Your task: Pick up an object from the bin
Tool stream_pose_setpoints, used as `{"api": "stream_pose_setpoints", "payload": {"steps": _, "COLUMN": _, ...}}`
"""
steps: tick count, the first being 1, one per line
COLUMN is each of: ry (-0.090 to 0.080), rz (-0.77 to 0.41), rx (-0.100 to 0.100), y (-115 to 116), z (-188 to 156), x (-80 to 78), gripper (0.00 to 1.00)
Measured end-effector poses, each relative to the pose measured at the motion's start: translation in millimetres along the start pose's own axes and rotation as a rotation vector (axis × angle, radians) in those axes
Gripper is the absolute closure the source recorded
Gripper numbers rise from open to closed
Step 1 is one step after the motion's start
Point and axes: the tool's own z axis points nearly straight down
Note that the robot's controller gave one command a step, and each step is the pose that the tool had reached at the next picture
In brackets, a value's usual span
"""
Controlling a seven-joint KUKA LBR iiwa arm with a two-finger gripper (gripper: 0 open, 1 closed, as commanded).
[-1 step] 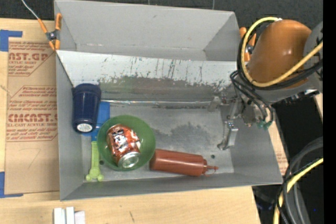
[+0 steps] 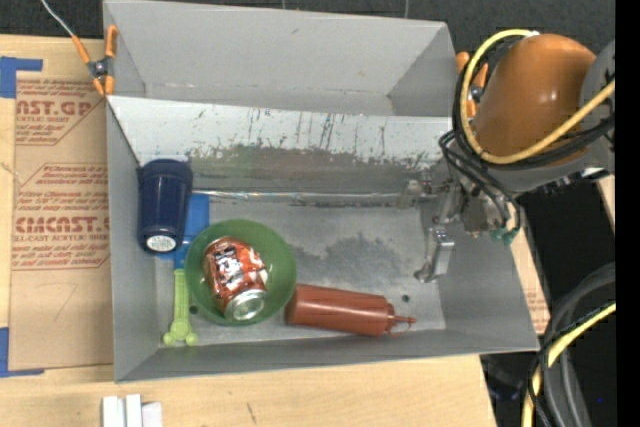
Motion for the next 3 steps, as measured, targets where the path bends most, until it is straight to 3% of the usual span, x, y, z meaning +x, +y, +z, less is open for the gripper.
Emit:
{"api": "stream_pose_setpoints", "payload": {"steps": 1, "ry": 0.009, "rz": -0.069, "rx": -0.001, "y": 24.9, "z": 88.2, "x": 35.4, "gripper": 0.00}}
{"api": "stream_pose_setpoints", "payload": {"steps": 2, "ry": 0.002, "rz": -0.007, "rx": -0.002, "y": 24.6, "z": 124.7, "x": 18.4, "gripper": 0.00}}
{"api": "stream_pose_setpoints", "payload": {"steps": 3, "ry": 0.007, "rz": 0.001, "rx": -0.002, "y": 57.9, "z": 143.2, "x": 31.3, "gripper": 1.00}}
